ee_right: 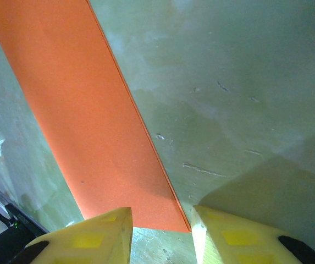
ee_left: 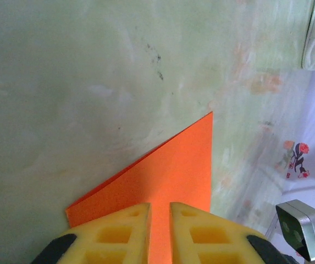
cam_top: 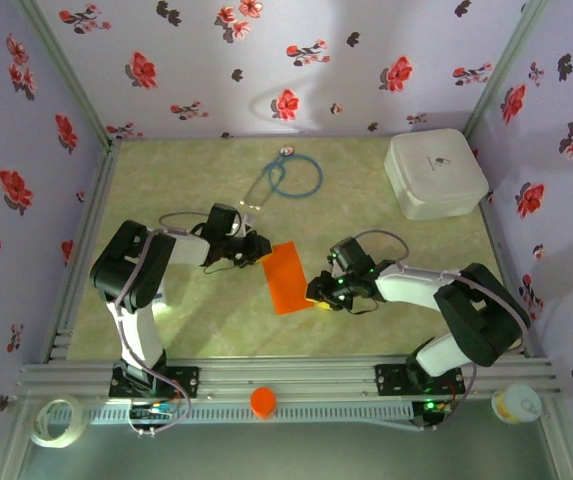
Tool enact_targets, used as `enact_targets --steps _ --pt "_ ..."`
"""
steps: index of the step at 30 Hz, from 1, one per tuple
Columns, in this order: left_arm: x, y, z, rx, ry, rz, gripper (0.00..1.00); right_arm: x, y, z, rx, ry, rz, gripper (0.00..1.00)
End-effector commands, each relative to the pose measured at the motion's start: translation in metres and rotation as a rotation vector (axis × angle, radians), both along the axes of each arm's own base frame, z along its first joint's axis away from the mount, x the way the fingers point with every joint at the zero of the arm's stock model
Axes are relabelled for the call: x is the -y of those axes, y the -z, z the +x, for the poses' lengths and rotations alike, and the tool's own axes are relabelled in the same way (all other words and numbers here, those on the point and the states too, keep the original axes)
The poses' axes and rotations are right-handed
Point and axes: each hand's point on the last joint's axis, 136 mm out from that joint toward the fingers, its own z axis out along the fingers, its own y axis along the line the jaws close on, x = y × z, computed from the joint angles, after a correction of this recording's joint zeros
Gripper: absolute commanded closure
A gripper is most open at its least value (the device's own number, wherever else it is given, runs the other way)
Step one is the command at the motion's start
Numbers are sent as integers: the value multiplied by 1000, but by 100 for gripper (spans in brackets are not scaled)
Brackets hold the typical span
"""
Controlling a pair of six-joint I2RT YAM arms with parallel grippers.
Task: Fold a paper plane with a square sheet of paper (pick it up from the middle)
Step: Fold the triangle a second time at the center of the table.
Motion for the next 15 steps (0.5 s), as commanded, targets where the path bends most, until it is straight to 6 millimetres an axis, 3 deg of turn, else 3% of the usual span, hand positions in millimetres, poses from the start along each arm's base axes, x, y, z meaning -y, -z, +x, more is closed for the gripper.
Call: enact_targets --steps 1,10,15 --pt "-19 43 -16 -105 -42 99 84 -9 5 -12 -45 -25 11 67" --pt "-18 37 -14 -99 -37 91 84 9 -3 -11 -7 27 -76 65" --pt "-18 35 -14 -97 -37 90 85 1 -13 -18 -36 58 11 63"
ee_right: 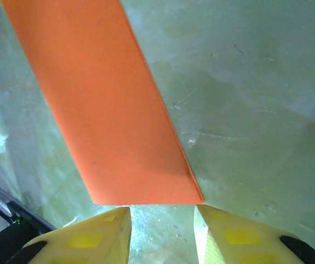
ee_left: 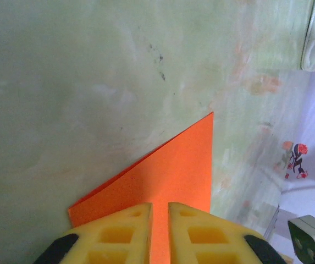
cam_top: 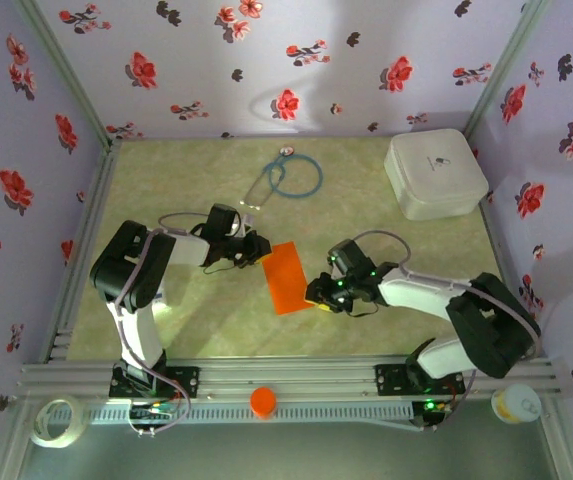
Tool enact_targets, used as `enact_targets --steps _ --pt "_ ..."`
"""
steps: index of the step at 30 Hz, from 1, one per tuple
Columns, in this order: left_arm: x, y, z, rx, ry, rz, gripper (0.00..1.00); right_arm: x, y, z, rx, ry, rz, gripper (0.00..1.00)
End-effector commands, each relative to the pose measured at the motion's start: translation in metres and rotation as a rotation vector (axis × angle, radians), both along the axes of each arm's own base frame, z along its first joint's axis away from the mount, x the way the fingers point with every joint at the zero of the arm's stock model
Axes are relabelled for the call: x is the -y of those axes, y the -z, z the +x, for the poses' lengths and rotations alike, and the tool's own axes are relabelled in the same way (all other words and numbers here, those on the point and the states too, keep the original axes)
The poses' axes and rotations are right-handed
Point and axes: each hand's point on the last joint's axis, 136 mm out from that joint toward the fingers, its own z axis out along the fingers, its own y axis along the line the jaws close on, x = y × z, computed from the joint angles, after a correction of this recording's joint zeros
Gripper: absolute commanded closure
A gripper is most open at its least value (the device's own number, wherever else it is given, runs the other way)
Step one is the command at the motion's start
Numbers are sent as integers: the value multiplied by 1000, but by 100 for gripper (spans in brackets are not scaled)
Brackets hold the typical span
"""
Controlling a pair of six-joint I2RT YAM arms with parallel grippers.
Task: Fold a paper plane with a square sheet of paper (pick it up from the middle)
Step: Fold the triangle a second time at the center of the table.
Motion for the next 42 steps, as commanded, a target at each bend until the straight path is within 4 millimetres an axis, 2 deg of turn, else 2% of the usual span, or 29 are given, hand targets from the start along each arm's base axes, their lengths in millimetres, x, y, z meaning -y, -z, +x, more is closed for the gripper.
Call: enact_targets --steps 1,7,15,22,36,39,42 --pt "-18 35 -13 -93 -35 94 85 -2 0 -10 -52 44 36 62" --pt "-16 33 -11 -92 -31 89 85 -3 9 -14 -73 69 28 59" --pt "-15 31 -10 -91 -25 89 85 -6 6 3 -19 114 20 61" --pt "-15 32 -11 -94 -23 88 85 1 16 2 -50 147 -21 61" --pt "-14 33 -12 -94 -27 80 87 -22 -8 27 28 162 79 62" --pt "-14 32 -11 -93 -27 80 87 -20 -5 24 11 167 74 62" --pt "-15 33 -12 -95 -28 80 87 -8 0 18 -1 180 20 62"
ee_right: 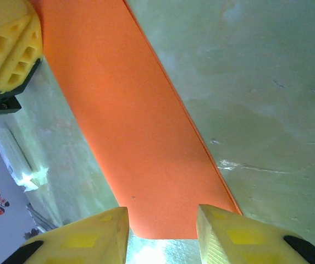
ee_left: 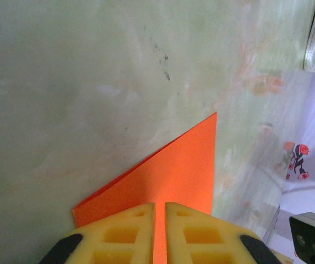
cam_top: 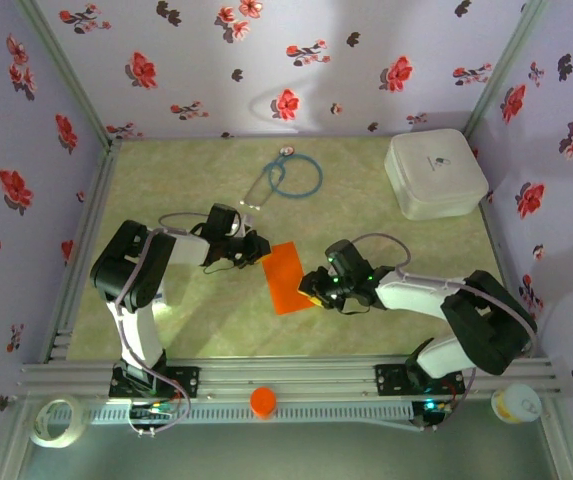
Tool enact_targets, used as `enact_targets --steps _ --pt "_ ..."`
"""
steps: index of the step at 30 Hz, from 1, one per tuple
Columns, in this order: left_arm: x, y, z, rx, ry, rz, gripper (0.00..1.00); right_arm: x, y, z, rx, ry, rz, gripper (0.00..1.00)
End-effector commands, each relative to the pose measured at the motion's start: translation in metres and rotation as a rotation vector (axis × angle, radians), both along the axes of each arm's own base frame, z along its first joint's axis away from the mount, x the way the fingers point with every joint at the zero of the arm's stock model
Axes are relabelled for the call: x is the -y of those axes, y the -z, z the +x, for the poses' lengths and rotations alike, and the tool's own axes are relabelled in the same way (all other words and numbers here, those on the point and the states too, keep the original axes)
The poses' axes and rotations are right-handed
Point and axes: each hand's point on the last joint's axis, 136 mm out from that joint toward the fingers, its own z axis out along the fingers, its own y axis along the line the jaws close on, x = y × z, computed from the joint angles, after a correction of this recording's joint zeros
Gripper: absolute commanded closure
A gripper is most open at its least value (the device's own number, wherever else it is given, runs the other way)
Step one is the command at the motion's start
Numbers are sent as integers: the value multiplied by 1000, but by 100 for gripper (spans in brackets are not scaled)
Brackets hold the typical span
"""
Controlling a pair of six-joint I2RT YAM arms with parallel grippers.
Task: Fold a paper plane with a square sheet of paper (pick it up from the middle)
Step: Fold the triangle a second time at the center of the table.
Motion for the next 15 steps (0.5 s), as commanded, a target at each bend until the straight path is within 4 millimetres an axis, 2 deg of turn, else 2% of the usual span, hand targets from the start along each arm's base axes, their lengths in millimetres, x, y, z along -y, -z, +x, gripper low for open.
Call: enact_targets --steps 1,7,15 --pt "-14 32 -12 -89 -27 76 87 13 3 -4 -13 27 -63 62" --pt "-15 32 -13 -91 -29 77 88 18 11 -17 -59 -1 -86 63" --pt "-16 33 -14 -92 -29 78 89 10 18 -17 -79 -22 -76 64"
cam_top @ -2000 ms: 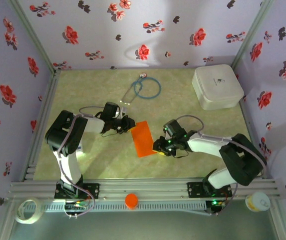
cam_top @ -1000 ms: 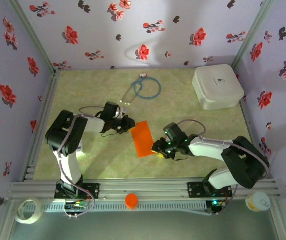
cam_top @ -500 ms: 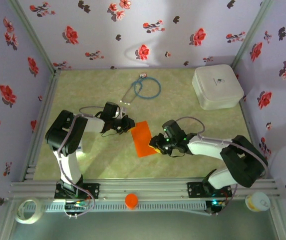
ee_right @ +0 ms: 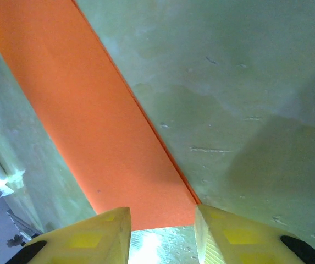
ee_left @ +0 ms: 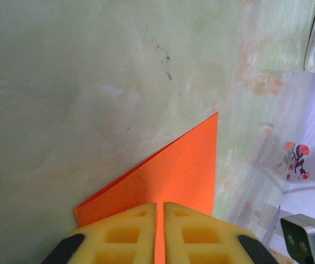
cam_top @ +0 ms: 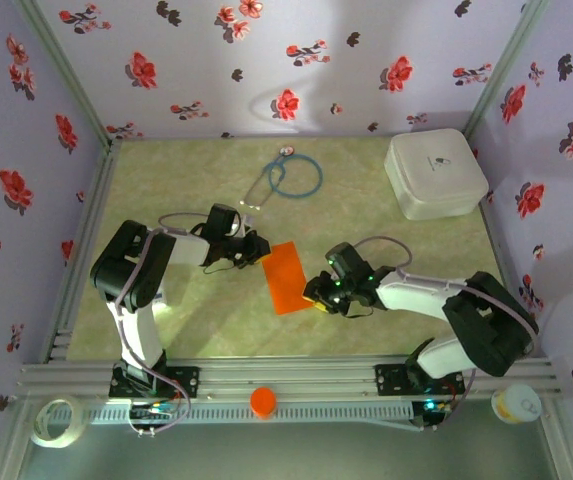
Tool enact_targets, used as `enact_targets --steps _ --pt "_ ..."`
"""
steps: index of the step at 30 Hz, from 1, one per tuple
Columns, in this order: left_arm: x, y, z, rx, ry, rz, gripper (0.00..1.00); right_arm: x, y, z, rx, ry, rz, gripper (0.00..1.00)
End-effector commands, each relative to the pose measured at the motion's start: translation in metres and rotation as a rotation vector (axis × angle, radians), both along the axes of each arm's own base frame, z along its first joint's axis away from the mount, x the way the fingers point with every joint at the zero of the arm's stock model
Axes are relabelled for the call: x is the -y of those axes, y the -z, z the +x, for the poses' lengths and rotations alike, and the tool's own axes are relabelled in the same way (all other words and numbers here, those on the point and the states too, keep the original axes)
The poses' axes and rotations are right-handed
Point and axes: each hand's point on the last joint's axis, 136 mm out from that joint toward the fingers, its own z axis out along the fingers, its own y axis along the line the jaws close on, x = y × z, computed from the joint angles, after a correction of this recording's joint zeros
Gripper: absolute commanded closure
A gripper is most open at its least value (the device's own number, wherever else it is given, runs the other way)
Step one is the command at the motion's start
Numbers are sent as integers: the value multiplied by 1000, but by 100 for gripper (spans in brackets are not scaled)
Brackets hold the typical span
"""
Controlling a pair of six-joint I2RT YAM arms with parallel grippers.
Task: Fold a paper plane with a square sheet of paper (pick it up from the middle)
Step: Fold the triangle a second time at the center of the table.
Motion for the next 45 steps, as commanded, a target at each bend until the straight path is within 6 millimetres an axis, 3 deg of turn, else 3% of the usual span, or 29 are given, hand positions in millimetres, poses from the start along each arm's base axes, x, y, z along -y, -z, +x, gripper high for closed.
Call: enact_targets --steps 1,11,19,24,45 --pt "-15 32 -14 -91 -29 77 89 -2 7 -5 -20 -21 -16 64" --pt "-17 33 -14 -96 -34 78 90 12 6 -9 -6 -20 -82 63" --pt "-19 36 -15 -102 -38 84 92 3 6 -10 -10 -37 -55 63" --pt "-19 38 -15 -108 -40 85 92 -15 -1 -2 7 -45 26 64" --pt "-17 34 -14 -100 -34 71 92 -27 -30 19 137 -82 82 61"
